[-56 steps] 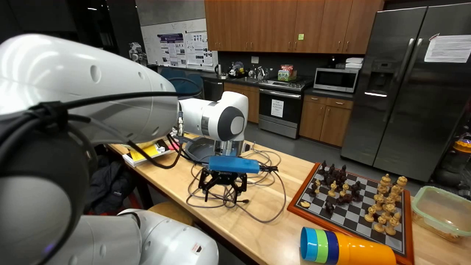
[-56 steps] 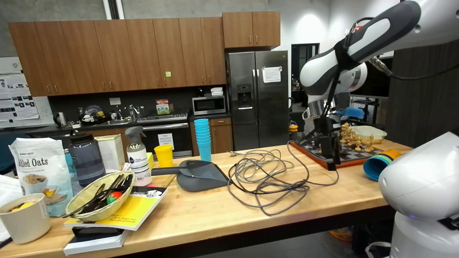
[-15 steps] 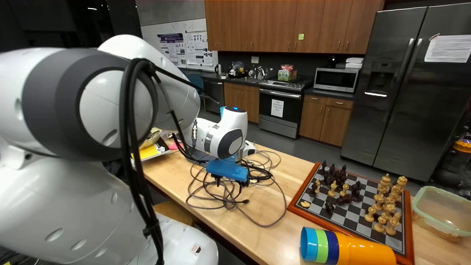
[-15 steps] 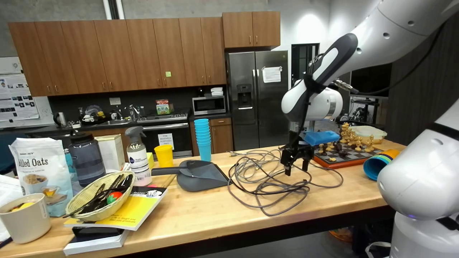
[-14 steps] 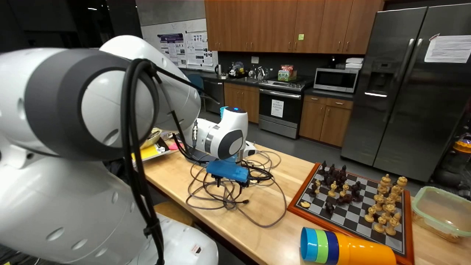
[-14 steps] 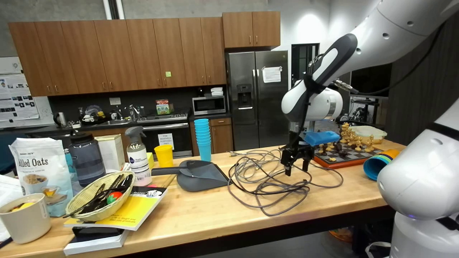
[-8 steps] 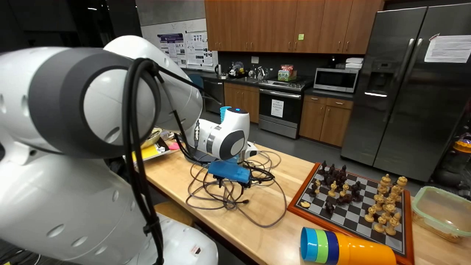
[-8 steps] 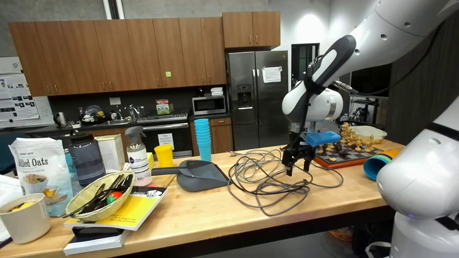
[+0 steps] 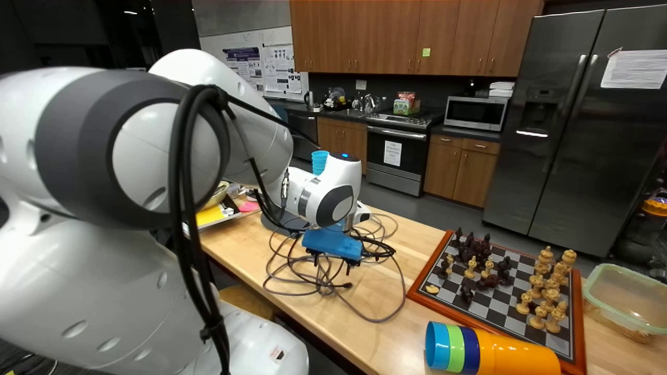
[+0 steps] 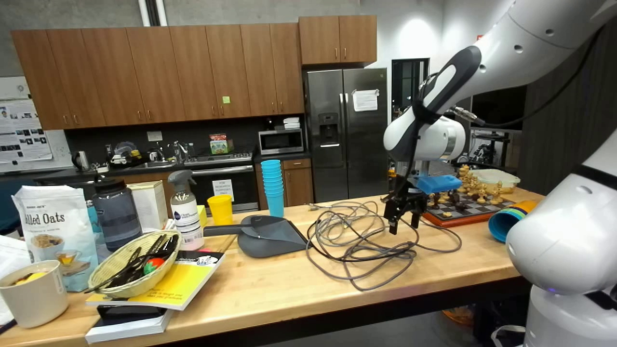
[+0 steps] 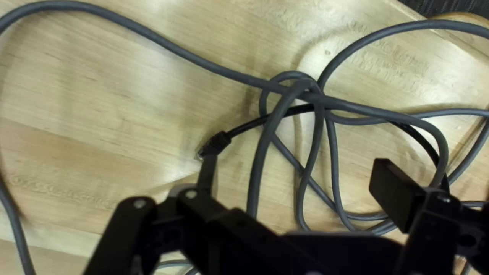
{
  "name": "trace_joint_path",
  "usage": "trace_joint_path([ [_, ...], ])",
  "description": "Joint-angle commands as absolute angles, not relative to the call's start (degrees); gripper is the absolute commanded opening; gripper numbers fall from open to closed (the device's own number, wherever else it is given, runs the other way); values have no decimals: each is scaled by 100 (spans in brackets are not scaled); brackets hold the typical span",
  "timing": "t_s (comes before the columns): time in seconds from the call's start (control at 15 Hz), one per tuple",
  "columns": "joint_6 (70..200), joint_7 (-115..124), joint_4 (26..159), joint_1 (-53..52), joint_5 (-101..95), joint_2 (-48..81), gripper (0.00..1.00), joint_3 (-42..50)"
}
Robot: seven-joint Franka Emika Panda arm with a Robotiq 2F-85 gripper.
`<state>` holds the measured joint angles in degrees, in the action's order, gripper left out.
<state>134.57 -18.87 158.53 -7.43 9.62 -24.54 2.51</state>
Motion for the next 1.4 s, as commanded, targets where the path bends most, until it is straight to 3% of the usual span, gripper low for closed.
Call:
trace_joint_path([
  [0.0,13319,-2155,15773,-788,983,-2455,74,384],
  [0.67,13222,-2232,15707,-866,914,-2366,1,285],
  [1.33,12327,-2371,15398,-1118,618,-2850,2,-59],
])
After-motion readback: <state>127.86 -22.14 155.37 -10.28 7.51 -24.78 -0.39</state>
